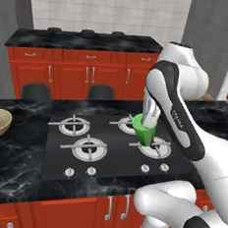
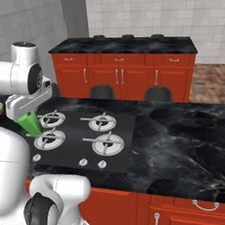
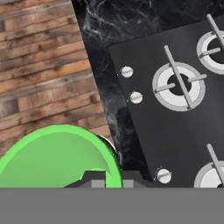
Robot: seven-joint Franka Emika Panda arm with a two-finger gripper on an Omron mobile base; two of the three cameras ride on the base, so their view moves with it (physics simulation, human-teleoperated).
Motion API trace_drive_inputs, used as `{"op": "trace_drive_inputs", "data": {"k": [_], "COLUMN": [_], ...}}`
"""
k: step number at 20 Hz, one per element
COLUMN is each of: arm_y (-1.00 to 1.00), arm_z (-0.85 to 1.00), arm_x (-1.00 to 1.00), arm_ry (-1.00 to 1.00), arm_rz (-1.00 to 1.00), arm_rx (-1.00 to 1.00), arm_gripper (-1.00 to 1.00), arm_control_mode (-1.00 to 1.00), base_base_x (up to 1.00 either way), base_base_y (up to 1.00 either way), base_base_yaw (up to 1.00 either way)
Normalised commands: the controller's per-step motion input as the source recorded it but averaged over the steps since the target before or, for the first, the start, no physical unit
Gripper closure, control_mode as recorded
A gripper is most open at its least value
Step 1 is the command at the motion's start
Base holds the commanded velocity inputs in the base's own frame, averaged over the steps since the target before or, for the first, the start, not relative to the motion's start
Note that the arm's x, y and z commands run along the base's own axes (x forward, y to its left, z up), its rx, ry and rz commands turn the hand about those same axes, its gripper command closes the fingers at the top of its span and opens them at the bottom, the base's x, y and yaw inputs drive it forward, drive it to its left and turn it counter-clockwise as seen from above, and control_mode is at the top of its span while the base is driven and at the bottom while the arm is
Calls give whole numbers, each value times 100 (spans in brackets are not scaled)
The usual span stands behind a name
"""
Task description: Pick the cup and bowl from the counter and place them on the counter next to the sink.
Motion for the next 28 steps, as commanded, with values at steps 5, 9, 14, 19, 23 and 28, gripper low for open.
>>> {"op": "trace_drive_inputs", "data": {"k": [5, 9, 14, 19, 23, 28], "arm_y": [-60, -52, -42, -28, -24, -14], "arm_z": [0, -1, 0, 0, 0, 0], "arm_x": [-40, -30, -7, 0, 0, 0], "arm_ry": [0, 0, 2, 6, 10, 13], "arm_rz": [10, 5, 1, 0, 0, 0], "arm_rx": [0, 0, 1, 4, 6, 7], "arm_gripper": [100, 100, 100, 100, 100, 100], "arm_control_mode": [-100, -100, -100, -100, -100, -100], "base_base_x": [0, 0, 0, 0, 0, 0], "base_base_y": [0, 0, 0, 0, 0, 0], "base_base_yaw": [0, 0, 0, 0, 0, 0]}}
